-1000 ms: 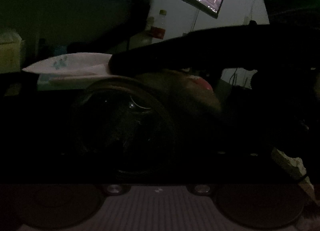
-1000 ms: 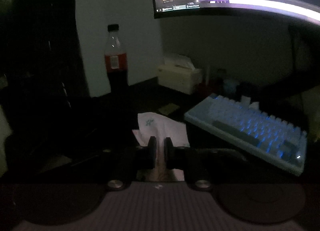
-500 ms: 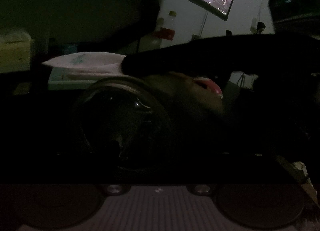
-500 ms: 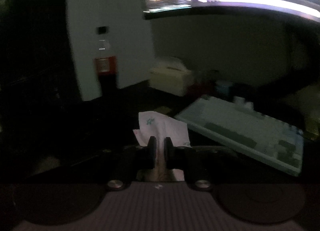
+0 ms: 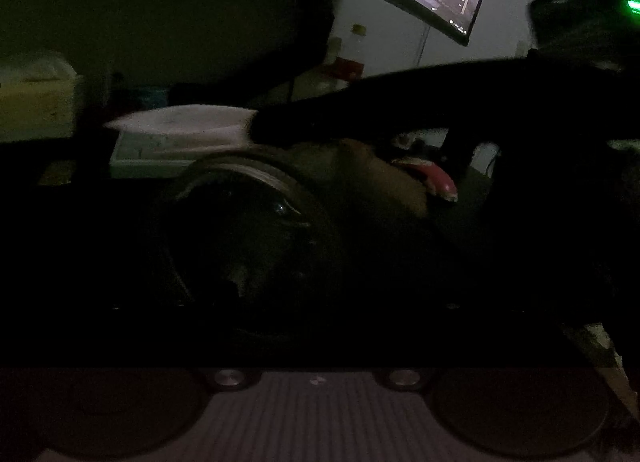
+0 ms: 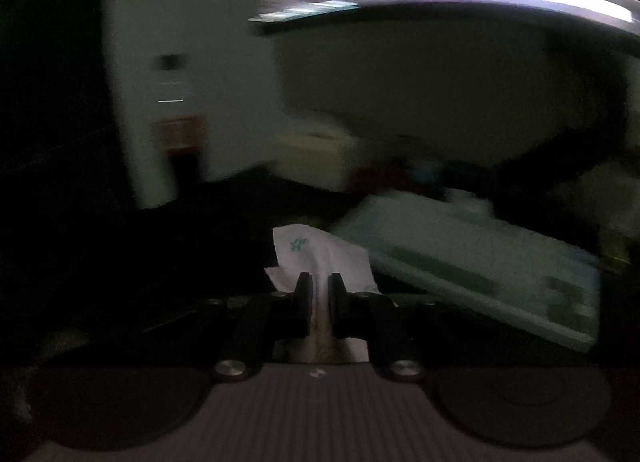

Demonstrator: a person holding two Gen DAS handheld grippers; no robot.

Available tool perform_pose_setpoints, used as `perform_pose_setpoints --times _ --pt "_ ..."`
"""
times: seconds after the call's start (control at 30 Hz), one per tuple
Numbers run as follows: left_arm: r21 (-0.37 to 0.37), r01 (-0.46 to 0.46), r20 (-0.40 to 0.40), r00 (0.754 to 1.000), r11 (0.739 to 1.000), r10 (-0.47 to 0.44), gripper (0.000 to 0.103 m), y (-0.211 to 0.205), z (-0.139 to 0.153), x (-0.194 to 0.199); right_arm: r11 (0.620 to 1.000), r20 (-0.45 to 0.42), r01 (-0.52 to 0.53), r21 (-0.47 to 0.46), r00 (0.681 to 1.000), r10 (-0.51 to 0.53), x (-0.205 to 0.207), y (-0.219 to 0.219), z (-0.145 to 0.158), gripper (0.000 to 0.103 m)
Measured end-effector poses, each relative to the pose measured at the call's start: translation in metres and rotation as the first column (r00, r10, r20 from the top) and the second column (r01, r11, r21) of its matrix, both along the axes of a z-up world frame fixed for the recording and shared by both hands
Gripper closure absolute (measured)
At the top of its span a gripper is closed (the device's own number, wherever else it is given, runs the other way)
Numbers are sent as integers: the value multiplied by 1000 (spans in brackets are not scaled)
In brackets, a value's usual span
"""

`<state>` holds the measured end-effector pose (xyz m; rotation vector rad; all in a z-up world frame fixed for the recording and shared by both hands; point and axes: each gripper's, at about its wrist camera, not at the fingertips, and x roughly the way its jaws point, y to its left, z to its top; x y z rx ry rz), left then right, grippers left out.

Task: Clean container

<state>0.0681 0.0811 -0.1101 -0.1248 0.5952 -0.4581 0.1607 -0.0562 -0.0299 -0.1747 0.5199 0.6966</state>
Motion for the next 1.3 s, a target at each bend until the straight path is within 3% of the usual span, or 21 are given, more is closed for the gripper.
perform_pose_setpoints --times 0.07,0.13,0.27,0.37,0.53,0.6,0.77,1.0,1.07,1.2,1.3 --pt "2 -4 0 1000 1000 4 18 1 0 0 998 -9 60 -7 998 -60 12 -3 -2 92" --pt "2 -6 0 1000 1000 6 18 1 1 0 999 -23 42 14 999 -41 7 -2 -1 92" --pt "-5 -10 -1 1000 1000 10 18 3 2 0 989 -42 -134 64 990 137 -18 5 4 92" --pt "-5 -14 -2 1000 1000 14 18 3 1 1 991 -25 -131 29 991 131 -20 4 7 92" --pt "-11 -22 -6 1000 1000 22 18 6 3 1 999 -46 48 7 998 -47 9 -9 3 92" --pt "-16 -22 -8 1000 1000 22 18 7 3 0 999 -49 29 13 998 -29 3 -7 4 92" --pt "-17 -22 -2 1000 1000 22 17 8 3 2 990 -33 -137 14 990 138 -22 4 7 92" --pt "-17 -39 1 999 999 39 15 5 2 3 1000 -63 19 21 998 -18 8 -12 3 92" --pt "-12 -83 3 997 996 83 14 -16 2 -2 999 -60 -29 30 998 31 -2 -9 4 92" --pt "-14 -93 4 996 996 93 14 -17 1 -1 986 -41 -164 26 985 165 -23 0 7 92" --pt "-13 -98 7 995 995 98 10 -17 1 -1 997 -39 -77 13 996 78 -11 -2 5 92"
